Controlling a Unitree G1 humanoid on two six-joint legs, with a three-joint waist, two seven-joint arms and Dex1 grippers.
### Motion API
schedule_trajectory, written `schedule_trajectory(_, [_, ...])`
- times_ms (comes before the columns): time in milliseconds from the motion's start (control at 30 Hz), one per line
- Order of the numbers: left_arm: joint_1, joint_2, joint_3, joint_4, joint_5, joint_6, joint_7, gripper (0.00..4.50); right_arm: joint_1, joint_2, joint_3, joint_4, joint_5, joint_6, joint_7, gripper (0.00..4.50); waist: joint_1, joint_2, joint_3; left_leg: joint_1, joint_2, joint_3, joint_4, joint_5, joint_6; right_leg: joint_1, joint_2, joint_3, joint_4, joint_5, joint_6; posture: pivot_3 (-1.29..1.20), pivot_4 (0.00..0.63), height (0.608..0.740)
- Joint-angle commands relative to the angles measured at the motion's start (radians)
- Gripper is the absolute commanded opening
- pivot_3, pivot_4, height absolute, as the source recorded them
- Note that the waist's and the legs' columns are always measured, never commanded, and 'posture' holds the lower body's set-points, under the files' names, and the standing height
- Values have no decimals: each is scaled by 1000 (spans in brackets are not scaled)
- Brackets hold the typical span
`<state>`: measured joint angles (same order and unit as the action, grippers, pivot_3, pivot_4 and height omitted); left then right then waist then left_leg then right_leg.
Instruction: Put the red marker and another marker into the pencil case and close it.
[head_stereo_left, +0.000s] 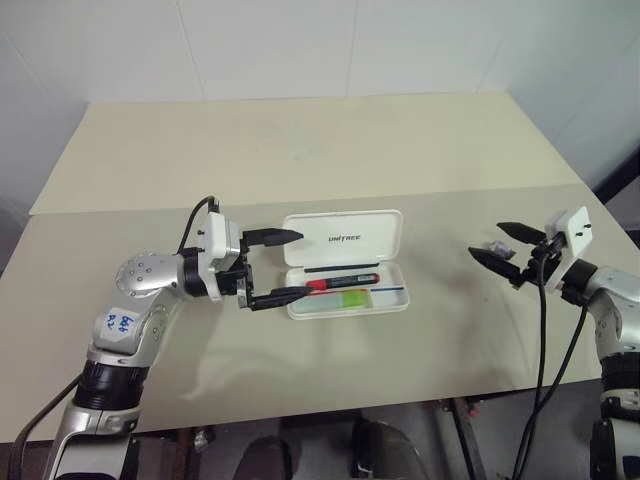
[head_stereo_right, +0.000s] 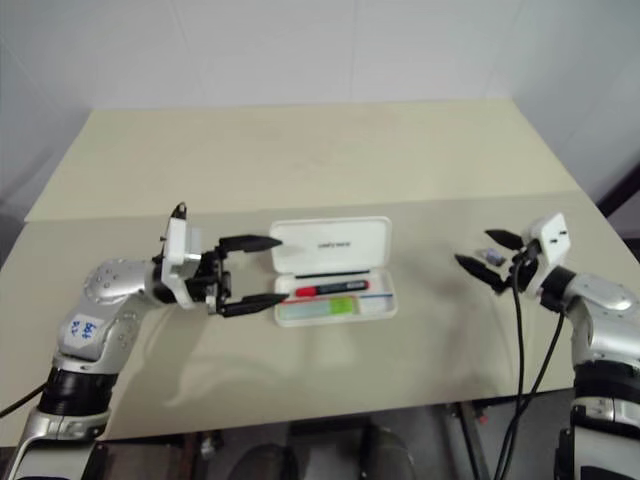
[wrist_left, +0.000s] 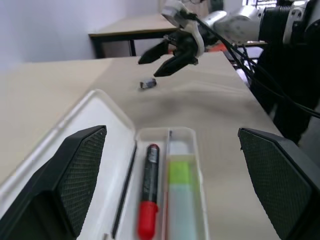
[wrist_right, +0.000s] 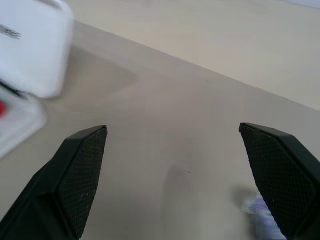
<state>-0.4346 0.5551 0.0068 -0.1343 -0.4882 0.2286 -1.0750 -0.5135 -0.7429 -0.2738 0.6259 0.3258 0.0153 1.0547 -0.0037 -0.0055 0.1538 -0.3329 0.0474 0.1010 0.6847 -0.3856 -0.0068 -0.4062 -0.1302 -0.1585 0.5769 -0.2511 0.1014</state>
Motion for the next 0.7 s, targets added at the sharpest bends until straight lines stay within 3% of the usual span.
schedule_trajectory(33, [-34, -24, -17, 8, 8, -24, 2, 4500, -60, -27, -4, 102, -27, -66, -5, 4460, 2, 0, 0, 0, 0, 0, 0, 0, 0, 0, 0, 0, 0, 0, 0, 0, 150, 740])
schedule_trajectory(333, [-76, -64, -33, 25, 24, -29, 5, 4500, -270, -49, 48, 476, -156, -132, -67, 4460, 0, 1, 0, -2, 0, -1, -1, 0, 0, 0, 0, -1, -1, 0, 0, 0, 150, 740])
schedule_trajectory(700, [-31, -25, -8, -27, 13, -15, 18, 4500, -324, -123, 62, 629, -228, -125, -98, 4460, -1, 1, 0, -2, 0, 0, -1, 0, 0, 0, 0, -1, -2, 0, 0, 0, 150, 740])
